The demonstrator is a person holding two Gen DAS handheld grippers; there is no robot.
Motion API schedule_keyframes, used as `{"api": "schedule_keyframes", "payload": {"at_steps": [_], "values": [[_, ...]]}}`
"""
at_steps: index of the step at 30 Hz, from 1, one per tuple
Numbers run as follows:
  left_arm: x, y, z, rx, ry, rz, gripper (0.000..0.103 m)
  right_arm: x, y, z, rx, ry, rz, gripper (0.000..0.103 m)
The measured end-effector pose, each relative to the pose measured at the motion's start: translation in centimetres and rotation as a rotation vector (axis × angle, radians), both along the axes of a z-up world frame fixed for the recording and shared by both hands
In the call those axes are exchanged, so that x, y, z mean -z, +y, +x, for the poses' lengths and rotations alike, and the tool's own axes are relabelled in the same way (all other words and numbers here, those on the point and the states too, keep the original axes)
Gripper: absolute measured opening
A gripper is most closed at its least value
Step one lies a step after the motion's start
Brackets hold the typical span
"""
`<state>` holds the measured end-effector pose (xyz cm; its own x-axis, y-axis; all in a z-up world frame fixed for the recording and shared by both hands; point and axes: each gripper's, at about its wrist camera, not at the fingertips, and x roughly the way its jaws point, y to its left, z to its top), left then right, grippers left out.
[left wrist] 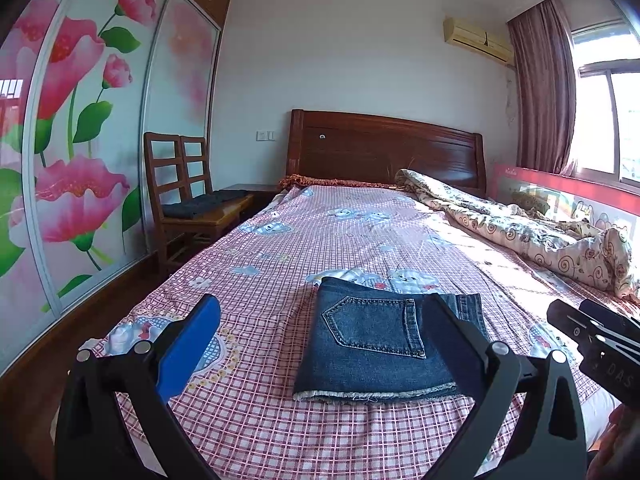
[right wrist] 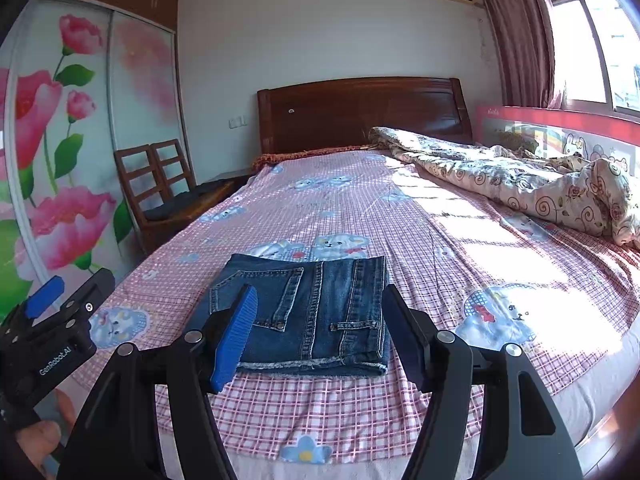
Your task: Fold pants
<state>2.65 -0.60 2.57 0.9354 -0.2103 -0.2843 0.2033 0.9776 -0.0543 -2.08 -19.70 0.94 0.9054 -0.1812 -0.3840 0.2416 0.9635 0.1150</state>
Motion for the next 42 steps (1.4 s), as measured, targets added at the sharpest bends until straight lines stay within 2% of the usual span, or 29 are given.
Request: {"api": "schedule_keyframes", "payload": {"at_steps": [42], "values": [[0.49, -0.23, 0.18, 0.041, 0.029, 0.005, 0.101, 0.69, -0.23, 0.27, -0.018, 0.024, 0.021, 0.064]]}}
